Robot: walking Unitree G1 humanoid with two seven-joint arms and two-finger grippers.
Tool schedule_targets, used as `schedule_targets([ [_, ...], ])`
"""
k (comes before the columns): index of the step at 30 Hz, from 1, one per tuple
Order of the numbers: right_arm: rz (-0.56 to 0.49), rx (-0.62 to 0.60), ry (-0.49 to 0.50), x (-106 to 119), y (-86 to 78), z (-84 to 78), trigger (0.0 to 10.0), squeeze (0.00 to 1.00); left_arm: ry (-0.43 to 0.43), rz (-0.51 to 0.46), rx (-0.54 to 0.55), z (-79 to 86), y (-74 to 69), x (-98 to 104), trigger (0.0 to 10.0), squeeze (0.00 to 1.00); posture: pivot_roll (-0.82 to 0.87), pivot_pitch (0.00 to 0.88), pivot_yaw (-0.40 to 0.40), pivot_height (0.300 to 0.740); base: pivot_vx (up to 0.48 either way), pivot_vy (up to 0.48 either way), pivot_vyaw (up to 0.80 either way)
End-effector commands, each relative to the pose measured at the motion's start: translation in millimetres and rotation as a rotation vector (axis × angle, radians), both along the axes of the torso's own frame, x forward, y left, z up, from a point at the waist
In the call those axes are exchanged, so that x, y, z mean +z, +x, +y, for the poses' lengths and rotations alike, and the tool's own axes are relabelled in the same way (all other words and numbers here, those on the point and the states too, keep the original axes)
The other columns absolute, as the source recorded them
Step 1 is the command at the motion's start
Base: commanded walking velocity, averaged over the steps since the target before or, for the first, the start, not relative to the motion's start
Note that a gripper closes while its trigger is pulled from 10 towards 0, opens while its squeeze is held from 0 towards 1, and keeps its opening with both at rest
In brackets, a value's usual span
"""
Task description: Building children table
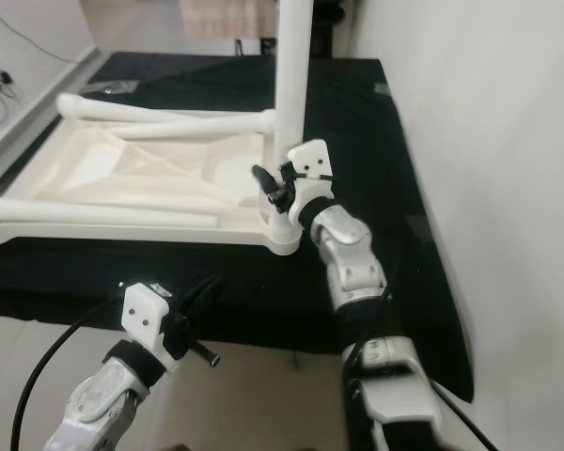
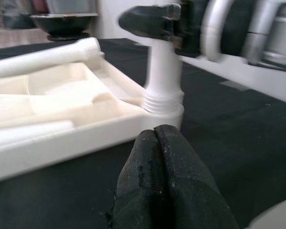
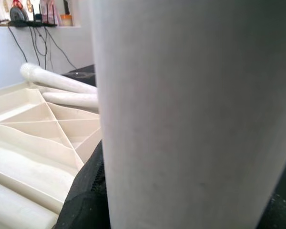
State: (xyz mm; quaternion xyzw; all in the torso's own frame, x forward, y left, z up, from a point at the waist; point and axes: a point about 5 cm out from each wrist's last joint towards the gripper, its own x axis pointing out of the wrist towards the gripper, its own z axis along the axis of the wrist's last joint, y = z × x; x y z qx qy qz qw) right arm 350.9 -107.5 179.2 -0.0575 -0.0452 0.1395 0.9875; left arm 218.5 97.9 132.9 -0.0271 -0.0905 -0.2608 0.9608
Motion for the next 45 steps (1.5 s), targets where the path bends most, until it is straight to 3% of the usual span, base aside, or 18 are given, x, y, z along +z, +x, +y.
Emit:
schedule_targets([
  [1,0.221,0.023,-0.107,-51.8,-9.1,8.6,0.0,0.00,-0.011,0.013,-0.012,-0.7,-0.1,-0.5,10.0,0.00,0.10,0.129,0.012,0.740,0.000,0.000,0.00],
  [7,0.198,-0.025,-0.049,-36.9,3.4,9.6,0.0,0.00,-0.004,0.012,-0.007,0.8,0.5,-0.8,10.0,0.00,0.11,0.129,0.009,0.740,0.000,0.000,0.00],
  [8,0.192,-0.020,-0.050,-33.8,4.3,9.4,10.0,0.00,-0.004,0.011,-0.004,0.9,0.8,-0.8,10.0,0.00,0.11,0.126,0.008,0.740,0.000,0.000,0.00],
  [11,0.189,-0.019,-0.051,-32.0,4.6,9.2,10.0,0.00,-0.004,0.011,-0.003,1.0,1.0,-0.8,10.0,0.00,0.11,0.126,0.008,0.740,0.000,0.000,0.00],
  [12,0.177,-0.021,-0.038,-27.7,5.2,8.1,10.0,1.00,-0.004,0.011,-0.004,1.0,1.3,-0.8,10.0,0.00,0.11,0.125,0.008,0.740,0.000,0.000,0.00],
  [14,0.133,0.031,0.023,-13.8,9.7,7.6,10.0,1.00,-0.005,0.012,-0.006,0.7,1.6,-0.8,10.0,0.00,0.11,0.121,0.010,0.740,0.000,0.000,0.00],
  [17,0.047,0.118,0.025,5.1,14.6,8.2,10.0,1.00,-0.005,0.013,-0.007,0.6,1.9,-0.9,10.0,0.00,0.11,0.120,0.012,0.740,0.000,0.000,0.00],
  [18,0.027,0.193,0.021,13.3,17.3,8.7,10.0,0.76,-0.005,0.014,-0.009,0.3,2.2,-0.9,10.0,0.00,0.12,0.115,0.012,0.740,0.000,0.000,0.00],
  [19,0.012,0.258,-0.005,19.5,19.6,8.0,10.0,0.00,-0.005,0.014,-0.010,0.1,2.4,-1.0,10.0,0.00,0.12,0.115,0.010,0.740,0.000,0.000,0.00],
  [20,0.010,0.313,-0.043,23.7,22.3,5.6,10.0,0.00,-0.005,0.014,-0.010,-0.2,2.5,-1.1,10.0,0.00,0.12,0.113,0.008,0.740,0.000,0.000,0.00],
  [23,0.010,0.313,-0.043,23.7,22.3,5.6,10.0,0.00,-0.005,0.014,-0.010,-0.2,2.5,-1.1,10.0,0.00,0.12,0.113,0.008,0.740,0.000,0.000,0.00],
  [25,0.012,0.445,-0.108,34.3,27.8,-2.0,10.0,0.00,-0.005,0.013,-0.009,-0.9,2.6,-1.4,10.0,0.00,0.13,0.109,0.002,0.740,0.000,0.000,0.00],
  [30,0.028,0.595,-0.088,47.0,33.0,-9.8,10.0,0.00,-0.004,0.012,-0.005,-1.7,2.4,-1.8,10.0,0.00,0.13,0.106,-0.005,0.740,0.000,0.000,0.00],
  [31,0.039,0.597,-0.071,47.6,36.1,-11.8,9.2,0.00,-0.004,0.012,-0.005,-1.9,2.0,-2.1,10.0,0.00,0.14,0.105,-0.007,0.740,0.000,0.000,0.00],
  [32,0.049,0.594,-0.064,47.3,38.8,-13.3,3.5,0.00,-0.004,0.012,-0.004,-2.1,1.7,-2.2,10.0,0.00,0.14,0.105,-0.008,0.740,0.000,0.000,0.00],
  [33,0.057,0.592,-0.059,47.0,40.6,-14.3,3.5,0.00,-0.004,0.012,-0.004,-2.3,1.5,-2.3,10.0,0.00,0.14,0.105,-0.008,0.740,0.000,0.000,0.00],
  [34,0.063,0.589,-0.057,45.9,41.5,-14.8,0.0,0.00,-0.004,0.013,-0.003,-2.4,1.1,-2.5,10.0,0.00,0.14,0.104,-0.008,0.740,0.000,0.000,0.00],
  [45,0.118,0.602,-0.077,32.0,42.3,-23.1,0.0,0.00,-0.005,0.016,-0.002,-3.4,0.5,-3.6,10.0,0.00,0.14,0.107,-0.011,0.740,0.000,0.000,0.00],
])
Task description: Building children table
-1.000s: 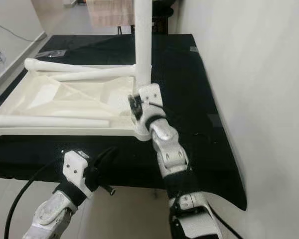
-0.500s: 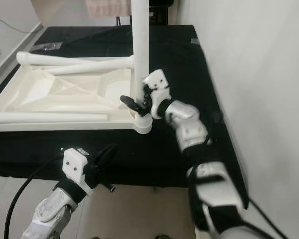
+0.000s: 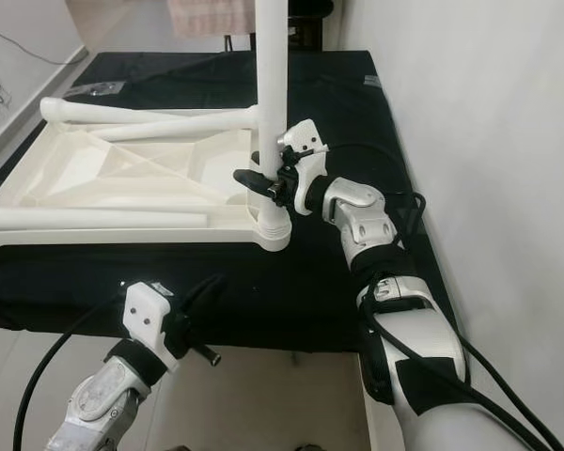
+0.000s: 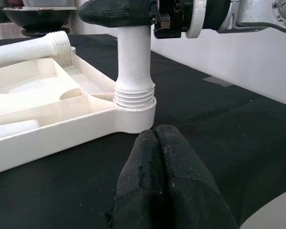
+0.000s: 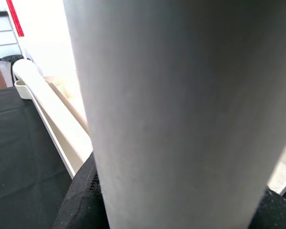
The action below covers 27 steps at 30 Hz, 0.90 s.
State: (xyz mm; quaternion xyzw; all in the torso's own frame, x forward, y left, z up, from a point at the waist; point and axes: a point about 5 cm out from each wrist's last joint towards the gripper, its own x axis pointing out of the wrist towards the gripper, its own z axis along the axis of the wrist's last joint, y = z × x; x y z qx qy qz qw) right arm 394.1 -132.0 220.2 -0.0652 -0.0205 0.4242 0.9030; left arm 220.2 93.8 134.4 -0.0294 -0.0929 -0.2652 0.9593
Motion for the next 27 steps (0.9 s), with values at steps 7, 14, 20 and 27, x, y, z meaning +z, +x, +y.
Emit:
schedule_targets([
  [7,0.075,-0.231,-0.050,-29.5,0.7,-17.1,0.0,0.00,-0.004,0.018,0.006,0.8,-2.9,-3.8,10.0,0.00,0.12,0.126,-0.016,0.740,0.000,0.000,0.00],
  [14,0.270,-0.694,0.060,-100.5,-46.5,11.4,0.0,0.00,-0.003,0.016,0.010,4.2,-3.2,-2.0,10.0,0.00,0.10,0.145,0.008,0.740,0.000,0.000,0.00],
  [20,0.223,-0.623,0.042,-92.0,-42.7,31.7,0.0,0.00,-0.005,0.022,0.000,3.6,-1.1,-2.4,10.0,0.00,0.11,0.133,0.001,0.740,0.000,0.000,0.00],
  [27,0.173,-0.543,0.071,-67.4,-36.6,36.0,10.0,1.00,-0.002,0.013,0.019,3.9,0.0,-1.8,10.0,0.00,0.12,0.128,-0.003,0.740,0.000,0.000,0.00],
])
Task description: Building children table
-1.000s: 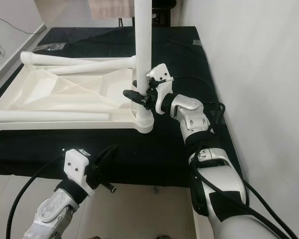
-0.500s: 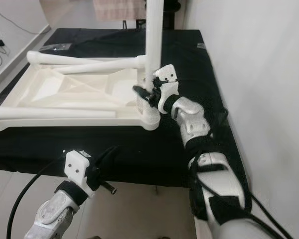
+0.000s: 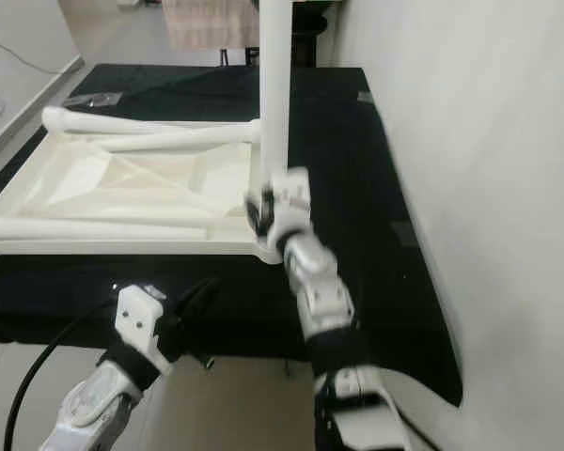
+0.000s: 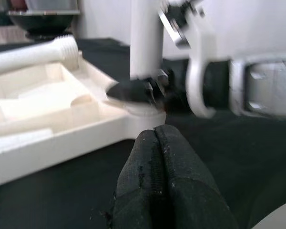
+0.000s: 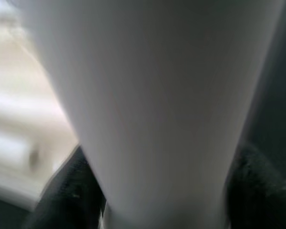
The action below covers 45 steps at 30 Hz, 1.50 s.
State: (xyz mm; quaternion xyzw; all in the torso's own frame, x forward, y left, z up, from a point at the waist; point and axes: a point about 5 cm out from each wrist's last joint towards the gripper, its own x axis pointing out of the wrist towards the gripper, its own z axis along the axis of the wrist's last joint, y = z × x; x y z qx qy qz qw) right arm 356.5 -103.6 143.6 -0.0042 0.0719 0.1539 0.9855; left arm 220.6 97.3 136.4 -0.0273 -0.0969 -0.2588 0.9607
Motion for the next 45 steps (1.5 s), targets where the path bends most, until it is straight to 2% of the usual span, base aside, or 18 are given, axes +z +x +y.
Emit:
schedule_targets([
  [1,-0.060,0.067,0.031,19.8,3.2,6.5,10.0,1.00,-0.003,0.021,0.005,0.3,-0.4,-3.8,10.0,0.00,0.11,0.126,-0.003,0.740,0.000,0.000,0.00],
  [3,-0.116,0.113,0.082,35.1,7.3,4.2,10.0,1.00,-0.004,0.022,0.003,0.1,-0.4,-3.8,10.0,0.00,0.11,0.124,-0.002,0.740,0.000,0.000,0.00],
  [4,-0.167,0.202,0.126,51.9,11.4,1.3,10.0,0.56,-0.004,0.023,0.001,-0.1,-0.2,-3.8,10.0,0.00,0.11,0.121,0.002,0.740,0.000,0.000,0.00],
  [5,-0.167,0.202,0.126,51.9,11.4,1.3,10.0,0.56,-0.004,0.023,0.001,-0.1,-0.2,-3.8,10.0,0.00,0.11,0.121,0.002,0.740,0.000,0.000,0.00],
  [6,-0.199,0.260,0.151,62.5,13.6,-1.1,10.0,0.00,-0.004,0.024,-0.001,-0.4,-0.2,-3.9,10.0,0.00,0.11,0.120,0.003,0.740,0.000,0.000,0.00],
  [9,-0.245,0.472,0.071,79.6,18.9,-14.2,10.0,0.00,-0.006,0.025,-0.003,-0.9,0.3,-4.0,10.0,0.00,0.11,0.118,0.001,0.740,0.000,0.000,0.00],
  [17,-0.206,0.777,-0.021,79.9,14.1,-18.5,10.0,0.00,-0.005,0.024,-0.001,-1.4,0.5,-4.0,10.0,0.00,0.12,0.117,-0.004,0.740,0.000,0.000,0.00],
  [18,-0.203,0.801,-0.004,81.7,14.4,-18.2,3.8,0.00,-0.004,0.023,0.000,-1.5,0.5,-4.0,10.0,0.00,0.12,0.117,-0.005,0.740,0.000,0.000,0.00],
  [19,-0.203,0.803,0.011,83.5,15.7,-18.2,3.8,0.00,-0.004,0.023,0.000,-1.5,0.5,-4.0,10.0,0.00,0.12,0.117,-0.005,0.740,0.000,0.000,0.00],
  [20,-0.201,0.801,0.028,84.9,17.5,-18.6,0.0,0.00,-0.005,0.023,0.000,-1.8,0.5,-4.1,10.0,0.00,0.12,0.117,-0.006,0.740,0.000,0.000,0.00],
  [33,-0.206,0.766,0.090,81.1,24.2,-28.1,0.0,0.00,-0.009,0.023,0.000,-3.3,-0.4,-3.7,10.0,0.00,0.11,0.123,-0.011,0.740,0.000,0.000,0.00],
  [35,-0.180,0.625,0.128,63.6,23.2,-29.9,0.0,0.00,-0.011,0.023,0.001,-3.2,-1.2,-3.3,10.0,0.00,0.11,0.131,-0.017,0.740,0.000,0.000,0.00],
  [36,-0.126,0.465,0.123,39.5,19.2,-26.1,0.0,0.00,-0.012,0.022,0.002,-2.8,-1.9,-2.9,10.0,0.00,0.11,0.133,-0.018,0.740,0.000,0.000,0.00],
  [38,-0.103,0.282,0.074,19.2,14.6,-21.7,0.0,0.00,-0.012,0.021,0.002,-2.3,-2.5,-2.5,10.0,0.00,0.12,0.135,-0.018,0.740,0.000,0.000,0.00],
  [39,-0.069,0.092,0.055,4.3,6.8,-19.2,0.0,0.00,-0.011,0.021,0.003,-1.6,-2.6,-2.2,10.0,0.00,0.11,0.143,-0.011,0.740,0.000,0.000,0.00],
  [40,-0.069,0.092,0.055,4.3,6.8,-19.2,0.0,0.00,-0.011,0.021,0.003,-1.6,-2.6,-2.2,10.0,0.00,0.11,0.143,-0.011,0.740,0.000,0.000,0.00],
  [43,-0.007,0.006,0.032,-19.9,-33.1,10.5,0.0,0.00,-0.009,0.022,0.001,-0.1,-2.0,-1.8,10.0,0.00,0.11,0.144,-0.001,0.740,0.000,0.000,0.00],
  [45,-0.007,0.006,0.032,-19.9,-33.1,10.5,0.0,0.00,-0.009,0.022,0.001,-0.1,-2.0,-1.8,10.0,0.00,0.11,0.144,-0.001,0.740,0.000,0.000,0.00],
])
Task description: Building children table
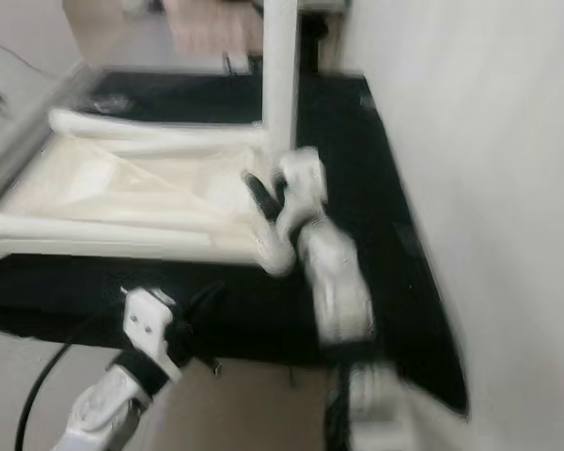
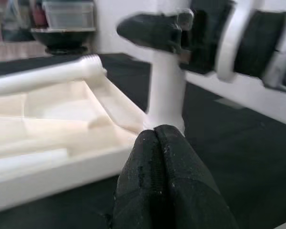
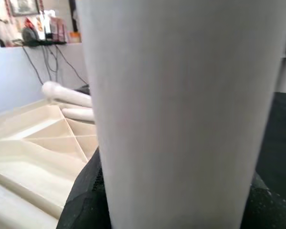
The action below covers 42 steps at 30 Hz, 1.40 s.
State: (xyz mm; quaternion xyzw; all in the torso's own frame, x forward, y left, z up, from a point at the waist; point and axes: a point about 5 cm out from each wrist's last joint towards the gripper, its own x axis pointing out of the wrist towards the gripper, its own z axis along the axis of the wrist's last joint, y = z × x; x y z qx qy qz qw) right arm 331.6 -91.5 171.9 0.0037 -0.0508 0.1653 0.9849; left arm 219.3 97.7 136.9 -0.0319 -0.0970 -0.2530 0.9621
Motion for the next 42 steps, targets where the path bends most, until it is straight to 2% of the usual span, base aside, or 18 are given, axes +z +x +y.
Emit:
schedule_targets([
  [1,0.215,0.002,-0.041,-46.5,-8.4,2.9,0.0,0.00,0.002,0.020,-0.011,0.0,-0.2,-2.6,10.0,0.00,0.11,0.138,0.005,0.740,0.000,0.000,0.00],
  [6,0.195,-0.032,-0.013,-35.2,16.1,-5.6,0.0,0.00,0.003,0.024,-0.014,-0.1,2.0,-3.4,10.0,0.00,0.12,0.125,0.003,0.740,0.000,0.000,0.00],
  [7,0.187,-0.049,-0.012,-30.9,19.6,-6.4,9.9,0.00,0.004,0.023,-0.013,0.0,2.5,-3.5,10.0,0.00,0.12,0.124,0.004,0.740,0.000,0.000,0.00],
  [8,0.166,-0.011,-0.008,-25.4,20.4,-2.5,10.0,0.00,0.005,0.021,-0.009,0.2,3.0,-3.5,10.0,0.00,0.12,0.122,0.002,0.740,0.000,0.000,0.00],
  [10,0.156,0.028,-0.002,-21.0,15.4,3.2,10.0,0.00,0.005,0.021,-0.007,0.3,3.2,-3.3,10.0,0.00,0.12,0.122,0.002,0.740,0.000,0.000,0.00],
  [11,0.117,0.076,0.001,-11.5,16.8,4.0,10.0,1.00,0.006,0.021,-0.007,0.4,3.3,-3.5,10.0,0.00,0.12,0.119,0.000,0.740,0.000,0.000,0.00],
  [15,0.093,0.106,-0.016,-3.9,20.5,1.8,10.0,1.00,0.006,0.022,-0.008,0.6,3.5,-3.6,10.0,0.00,0.12,0.117,0.001,0.740,0.000,0.000,0.00],
  [16,0.087,0.181,-0.018,0.2,23.8,1.9,10.0,0.00,0.006,0.022,-0.008,0.6,3.8,-3.6,10.0,0.00,0.12,0.117,0.002,0.740,0.000,0.000,0.00],
  [18,0.068,0.349,-0.019,6.8,25.4,4.5,10.0,0.00,0.006,0.023,-0.009,0.7,4.4,-3.8,10.0,0.00,0.12,0.114,0.007,0.740,0.000,0.000,0.00],
  [19,0.068,0.349,-0.019,6.8,25.4,4.5,10.0,0.00,0.006,0.023,-0.009,0.7,4.4,-3.8,10.0,0.00,0.12,0.114,0.007,0.740,0.000,0.000,0.00],
  [20,0.058,0.427,-0.020,8.8,25.4,6.2,10.0,0.00,0.006,0.023,-0.010,0.7,4.6,-3.9,10.0,0.00,0.12,0.114,0.007,0.740,0.000,0.000,0.00],
  [24,0.044,0.666,-0.109,11.6,25.3,5.8,10.0,0.00,0.007,0.026,-0.012,-0.4,4.8,-5.3,10.0,0.00,0.14,0.106,-0.004,0.740,0.000,0.000,0.00],
  [28,0.057,0.713,-0.127,12.9,27.9,3.2,10.0,0.00,0.008,0.026,-0.012,-0.9,4.7,-5.8,10.0,0.00,0.14,0.105,-0.007,0.740,0.000,0.000,0.00],
  [31,0.088,0.714,-0.119,19.8,41.1,-6.4,10.0,0.00,0.008,0.024,-0.006,-2.5,4.3,-6.5,10.0,0.00,0.15,0.101,-0.017,0.740,0.000,0.000,0.00],
  [32,0.089,0.722,-0.109,20.8,43.2,-9.3,2.4,0.00,0.008,0.023,-0.005,-3.1,4.2,-6.9,10.0,0.00,0.15,0.098,-0.019,0.740,0.000,0.000,0.00],
  [33,0.089,0.722,-0.109,20.8,43.2,-9.3,2.4,0.00,0.008,0.023,-0.005,-3.1,4.2,-6.9,10.0,0.00,0.15,0.098,-0.019,0.740,0.000,0.000,0.00],
  [34,0.100,0.703,-0.092,20.3,45.9,-13.0,0.0,0.00,0.007,0.024,-0.005,-3.6,3.9,-7.2,10.0,0.00,0.15,0.099,-0.021,0.740,0.000,0.000,0.00],
  [42,0.117,0.681,-0.080,14.5,47.1,-22.8,0.0,0.00,0.004,0.024,-0.006,-4.1,3.5,-7.1,10.0,0.00,0.14,0.105,-0.021,0.740,0.000,0.000,0.00],
])
